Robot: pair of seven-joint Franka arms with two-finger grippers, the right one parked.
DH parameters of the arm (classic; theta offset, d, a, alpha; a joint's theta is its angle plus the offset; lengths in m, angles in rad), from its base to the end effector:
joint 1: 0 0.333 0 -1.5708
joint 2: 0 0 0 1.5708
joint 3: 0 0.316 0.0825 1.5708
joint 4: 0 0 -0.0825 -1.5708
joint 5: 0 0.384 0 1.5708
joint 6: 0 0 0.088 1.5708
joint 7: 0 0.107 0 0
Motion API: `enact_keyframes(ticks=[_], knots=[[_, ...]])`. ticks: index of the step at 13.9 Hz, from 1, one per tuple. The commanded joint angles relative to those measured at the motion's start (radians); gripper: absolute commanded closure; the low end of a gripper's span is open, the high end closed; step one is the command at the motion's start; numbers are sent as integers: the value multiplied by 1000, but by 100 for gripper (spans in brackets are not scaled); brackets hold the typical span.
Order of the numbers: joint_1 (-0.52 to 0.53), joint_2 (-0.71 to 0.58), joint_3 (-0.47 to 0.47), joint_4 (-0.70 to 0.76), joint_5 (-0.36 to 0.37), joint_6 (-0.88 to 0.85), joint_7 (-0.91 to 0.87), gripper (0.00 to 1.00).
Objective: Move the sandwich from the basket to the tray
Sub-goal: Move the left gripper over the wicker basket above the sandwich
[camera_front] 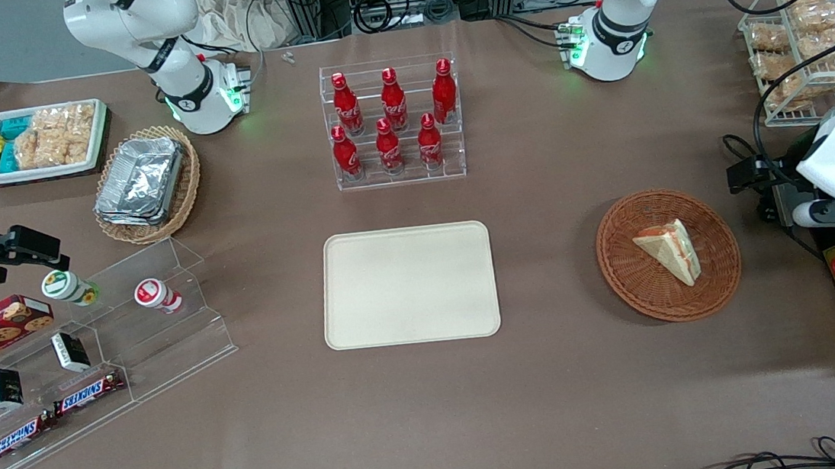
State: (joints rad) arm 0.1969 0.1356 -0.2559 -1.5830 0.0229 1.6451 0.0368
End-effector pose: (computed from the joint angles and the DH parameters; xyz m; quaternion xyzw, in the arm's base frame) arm 0.5950 -0.0241 0.5492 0.9982 -0.0486 -0.0346 0.0054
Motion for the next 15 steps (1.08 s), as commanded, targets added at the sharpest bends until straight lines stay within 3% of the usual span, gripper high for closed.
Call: enact_keyframes(ticks=[1,4,5,7,9,11,15], knots=[[-22,16,1,29,23,-28,-34,0],[-31,35,1,32,43,-30,-54,0],[-48,47,0,29,79,-28,-110,0],[-56,50,1,-12,74,10,-228,0],[-53,10,3,-157,74,132,-276,0],[-44,18,6,-221,63,212,-461,0],[-42,39,9,-406,78,470,-555,0]])
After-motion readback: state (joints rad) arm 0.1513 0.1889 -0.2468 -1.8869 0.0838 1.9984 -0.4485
